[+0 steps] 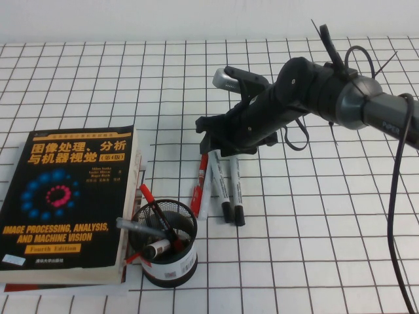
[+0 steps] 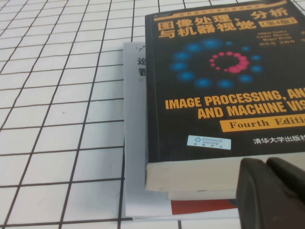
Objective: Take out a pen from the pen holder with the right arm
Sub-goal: 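Take a marker out of the pen holder and lay it on the table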
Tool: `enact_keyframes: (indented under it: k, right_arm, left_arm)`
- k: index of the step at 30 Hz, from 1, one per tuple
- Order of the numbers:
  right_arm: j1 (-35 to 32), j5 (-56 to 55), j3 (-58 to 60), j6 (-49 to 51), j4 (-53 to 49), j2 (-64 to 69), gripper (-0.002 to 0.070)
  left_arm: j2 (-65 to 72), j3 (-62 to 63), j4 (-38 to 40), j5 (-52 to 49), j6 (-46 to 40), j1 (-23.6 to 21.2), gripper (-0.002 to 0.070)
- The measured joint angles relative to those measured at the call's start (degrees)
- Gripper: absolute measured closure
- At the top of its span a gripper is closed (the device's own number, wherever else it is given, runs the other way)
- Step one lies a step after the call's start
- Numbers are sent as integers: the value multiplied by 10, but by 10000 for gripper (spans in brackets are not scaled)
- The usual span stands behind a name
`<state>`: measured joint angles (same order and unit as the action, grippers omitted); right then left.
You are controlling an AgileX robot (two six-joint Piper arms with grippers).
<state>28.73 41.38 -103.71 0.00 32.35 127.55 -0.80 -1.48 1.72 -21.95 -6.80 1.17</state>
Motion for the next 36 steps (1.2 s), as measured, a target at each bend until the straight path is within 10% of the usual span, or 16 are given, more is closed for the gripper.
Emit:
enact_keyframes:
  k: [11, 21, 36]
  right_arm:
    - [14, 4, 3, 0, -37, -46, 314]
    - [65, 34, 105, 0, -141, -261, 641]
    - [66, 130, 338, 0, -190, -532, 690]
  left_arm:
    - [0, 0, 0, 0, 0, 0, 679]
    - [0, 0, 0, 0, 0, 0, 679]
    - [0, 0, 0, 0, 0, 0, 679]
